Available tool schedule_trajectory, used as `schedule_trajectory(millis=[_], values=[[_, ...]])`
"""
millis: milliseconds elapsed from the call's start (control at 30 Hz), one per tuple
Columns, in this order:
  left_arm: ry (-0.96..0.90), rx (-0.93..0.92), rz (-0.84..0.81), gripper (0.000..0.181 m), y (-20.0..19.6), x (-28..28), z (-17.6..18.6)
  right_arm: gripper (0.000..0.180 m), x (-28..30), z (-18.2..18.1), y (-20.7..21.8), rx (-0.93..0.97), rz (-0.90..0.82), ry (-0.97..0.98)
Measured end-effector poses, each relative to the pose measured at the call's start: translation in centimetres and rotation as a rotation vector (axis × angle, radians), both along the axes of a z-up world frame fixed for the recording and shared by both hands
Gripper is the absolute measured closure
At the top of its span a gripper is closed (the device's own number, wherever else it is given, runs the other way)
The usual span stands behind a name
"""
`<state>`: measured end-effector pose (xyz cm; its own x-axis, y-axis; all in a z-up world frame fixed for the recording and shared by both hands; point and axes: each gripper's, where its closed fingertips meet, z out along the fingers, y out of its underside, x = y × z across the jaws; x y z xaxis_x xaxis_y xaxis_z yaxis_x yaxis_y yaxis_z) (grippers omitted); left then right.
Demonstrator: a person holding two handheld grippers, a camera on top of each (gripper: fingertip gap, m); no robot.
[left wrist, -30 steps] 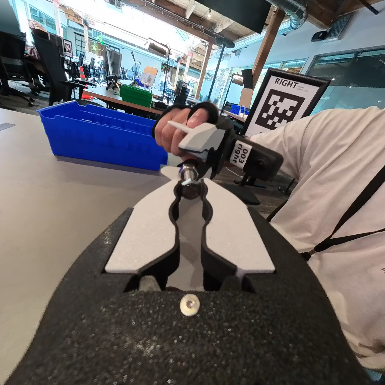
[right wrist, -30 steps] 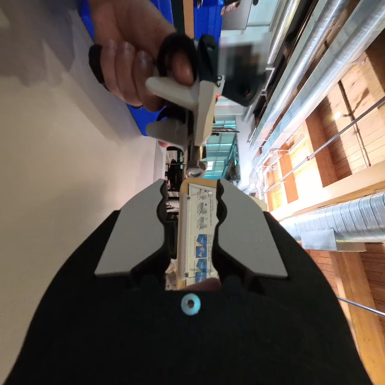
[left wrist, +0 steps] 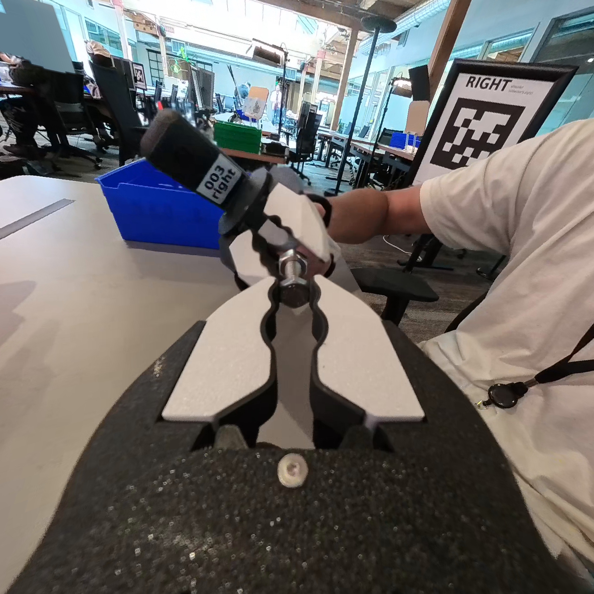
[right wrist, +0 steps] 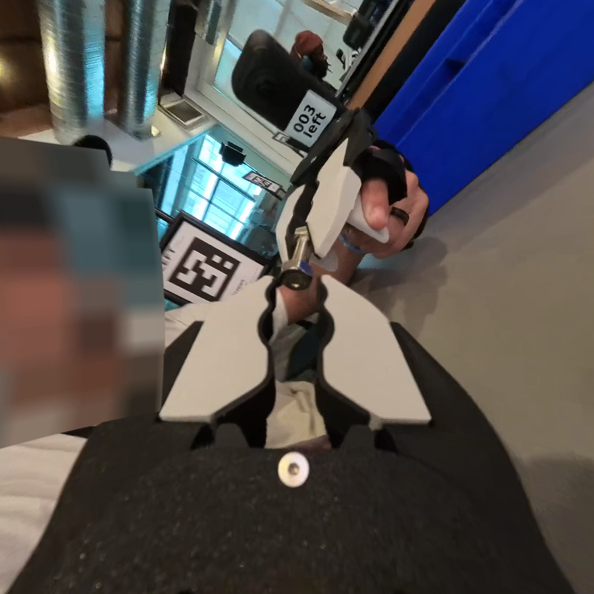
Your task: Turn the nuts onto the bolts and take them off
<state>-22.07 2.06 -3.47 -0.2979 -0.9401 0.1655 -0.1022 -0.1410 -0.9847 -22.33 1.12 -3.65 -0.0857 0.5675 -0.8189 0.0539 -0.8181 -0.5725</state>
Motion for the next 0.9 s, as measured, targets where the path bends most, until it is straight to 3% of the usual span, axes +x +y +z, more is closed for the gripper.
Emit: schedule_trajectory(millis=[133,200,333,433,533,700,800,900], values=[[-0.026,-0.035,-0.01,0.164,0.2,-0.3,0.5,0.116,-0.3,-2.6,-0.1,0.462,-0.099,-0.18],[-0.03,-0.041,-0.015,0.164,0.2,-0.4,0.6,0.117,0.1,-3.6,0.2,0.798,-0.163,-0.298],[-0.024,-0.055,-0.031,0.164,0.0,-0.4,0.5,0.127,2.1,-2.6,2.6,1.685,-0.42,-0.682],[-0.013,-0.057,-0.035,0.164,-0.1,-0.3,0.2,0.134,1.9,-1.1,2.2,2.046,-0.462,-0.822],[-0.007,-0.061,-0.046,0.164,-0.3,-0.2,0.1,0.136,1.0,0.2,1.3,2.077,-0.466,-0.779],[0.001,-0.057,-0.045,0.164,-0.3,0.0,-0.1,0.16,0.4,-0.2,1.8,2.193,-0.374,-0.84],[0.001,-0.046,-0.032,0.164,-0.1,-0.1,-0.1,0.16,0.3,-0.3,1.9,2.003,-0.324,-0.788],[0.001,0.001,-0.006,0.164,-0.1,-0.1,0.1,0.16,0.2,-0.4,1.7,1.656,-0.273,-0.669]])
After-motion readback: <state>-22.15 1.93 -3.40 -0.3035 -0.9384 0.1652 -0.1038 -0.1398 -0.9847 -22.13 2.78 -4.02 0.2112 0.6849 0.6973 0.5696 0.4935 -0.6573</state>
